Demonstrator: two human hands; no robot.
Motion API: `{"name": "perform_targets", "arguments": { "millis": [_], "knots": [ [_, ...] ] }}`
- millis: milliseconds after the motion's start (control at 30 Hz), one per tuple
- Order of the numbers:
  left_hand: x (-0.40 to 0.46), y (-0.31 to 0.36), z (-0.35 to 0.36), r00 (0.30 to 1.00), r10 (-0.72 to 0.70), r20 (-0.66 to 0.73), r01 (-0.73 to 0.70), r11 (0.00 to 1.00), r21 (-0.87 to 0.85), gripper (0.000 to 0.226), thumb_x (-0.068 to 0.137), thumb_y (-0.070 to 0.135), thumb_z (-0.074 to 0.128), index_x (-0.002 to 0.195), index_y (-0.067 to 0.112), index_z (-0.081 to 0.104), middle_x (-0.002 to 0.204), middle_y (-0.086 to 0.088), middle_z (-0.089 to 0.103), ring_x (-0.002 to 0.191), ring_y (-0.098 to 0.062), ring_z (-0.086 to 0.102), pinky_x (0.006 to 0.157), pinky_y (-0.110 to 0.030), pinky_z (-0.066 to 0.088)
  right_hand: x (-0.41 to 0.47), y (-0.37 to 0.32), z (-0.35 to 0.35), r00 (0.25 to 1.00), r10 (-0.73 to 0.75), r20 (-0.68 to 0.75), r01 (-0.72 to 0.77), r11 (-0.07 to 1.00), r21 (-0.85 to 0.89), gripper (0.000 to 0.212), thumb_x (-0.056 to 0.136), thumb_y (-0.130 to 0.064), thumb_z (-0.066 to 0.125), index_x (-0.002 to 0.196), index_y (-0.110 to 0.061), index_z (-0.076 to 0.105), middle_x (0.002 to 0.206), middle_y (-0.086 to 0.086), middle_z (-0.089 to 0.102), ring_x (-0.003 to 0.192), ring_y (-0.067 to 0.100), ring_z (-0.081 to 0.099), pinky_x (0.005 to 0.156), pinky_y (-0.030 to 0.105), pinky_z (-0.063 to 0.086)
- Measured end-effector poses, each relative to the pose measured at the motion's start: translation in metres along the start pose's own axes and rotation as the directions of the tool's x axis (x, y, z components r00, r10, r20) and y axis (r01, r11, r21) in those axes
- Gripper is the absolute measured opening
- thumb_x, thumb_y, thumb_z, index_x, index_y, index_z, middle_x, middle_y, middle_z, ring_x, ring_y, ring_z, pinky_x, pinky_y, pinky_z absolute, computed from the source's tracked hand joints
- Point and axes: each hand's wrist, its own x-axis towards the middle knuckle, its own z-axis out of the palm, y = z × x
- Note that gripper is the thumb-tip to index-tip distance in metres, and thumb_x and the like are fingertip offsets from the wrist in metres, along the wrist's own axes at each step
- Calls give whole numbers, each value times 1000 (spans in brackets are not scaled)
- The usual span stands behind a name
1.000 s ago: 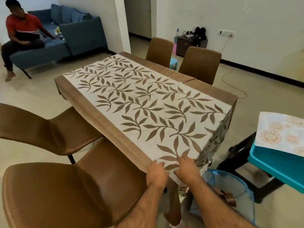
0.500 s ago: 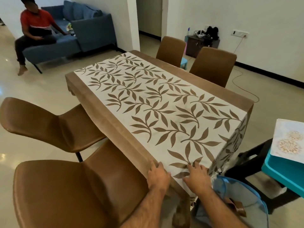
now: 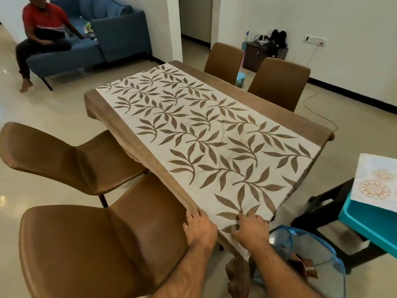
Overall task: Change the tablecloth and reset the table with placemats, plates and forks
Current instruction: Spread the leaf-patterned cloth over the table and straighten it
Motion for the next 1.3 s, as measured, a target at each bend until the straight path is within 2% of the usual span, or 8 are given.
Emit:
{"name": "perform_targets", "arguments": {
  "millis": [67, 167, 300, 500, 667, 867, 1067, 1300],
  "knots": [
    [4, 9, -5, 997, 82, -12, -82, 997, 2, 75, 95, 50, 51, 155, 21, 16, 163, -8, 10, 150, -31, 7, 118, -49, 21, 5, 0, -6, 1000, -6, -21, 7, 999, 50, 52, 84, -54, 61, 129, -30, 49, 138, 1, 46, 127, 24, 43, 105, 44, 40],
    [9, 23, -7, 987, 150, 52, -152, 988, 26, 74, 96, 47, 52, 155, 27, 13, 164, -7, 3, 151, -32, -1, 119, -50, 14, 9, 3, -8, 1000, -20, -12, 21, 996, 90, 61, 85, -53, 63, 138, -29, 43, 146, 2, 38, 136, 26, 33, 109, 46, 38],
    [10, 17, 5, 978, 152, 143, -164, 983, 80, 71, 95, 44, 54, 154, 28, 18, 164, -8, 0, 150, -33, -4, 118, -56, 9, 8, 7, 2, 999, -31, 31, 30, 999, 42, 64, 86, -52, 61, 142, -29, 39, 152, 3, 30, 144, 29, 22, 114, 49, 33],
    [3, 9, 2, 981, 132, 143, -144, 986, 83, 72, 95, 45, 53, 155, 27, 16, 164, -9, -1, 150, -33, -4, 119, -56, 8, 2, 3, -5, 994, -40, 102, 32, 997, 75, 63, 88, -49, 60, 143, -29, 38, 153, 2, 30, 143, 28, 24, 114, 48, 33],
    [2, 35, -25, 979, 192, 65, -193, 981, 8, 74, 94, 47, 54, 155, 27, 16, 164, -8, 1, 150, -33, -2, 120, -53, 11, 7, 19, -45, 998, -31, 48, 27, 997, 77, 65, 86, -47, 60, 143, -30, 34, 153, 3, 32, 142, 27, 28, 115, 44, 31],
    [-6, 99, -58, 960, 267, -85, -269, 963, -5, 70, 95, 50, 49, 153, 24, 21, 163, -9, 8, 150, -30, 7, 119, -49, 19, 11, 59, -117, 997, -29, -75, 37, 993, 113, 73, 90, -46, 58, 152, -27, 25, 162, 5, 16, 147, 29, 18, 117, 45, 27],
    [-39, 169, -61, 944, 277, -178, -278, 960, 19, 75, 92, 51, 54, 154, 27, 19, 163, -11, 11, 149, -30, 12, 119, -46, 21, -4, 128, -171, 975, -93, -202, 113, 989, 93, 65, 87, -46, 60, 145, -26, 38, 153, 5, 32, 138, 28, 33, 110, 41, 35],
    [-109, 260, -24, 961, 167, -220, -189, 979, -82, 71, 91, 49, 55, 152, 30, 25, 161, -7, 17, 146, -26, 19, 117, -45, 27, -37, 228, -201, 952, -234, -200, 263, 955, 135, 52, 83, -43, 61, 131, -25, 53, 132, 2, 50, 122, 24, 46, 99, 40, 46]
  ]
}}
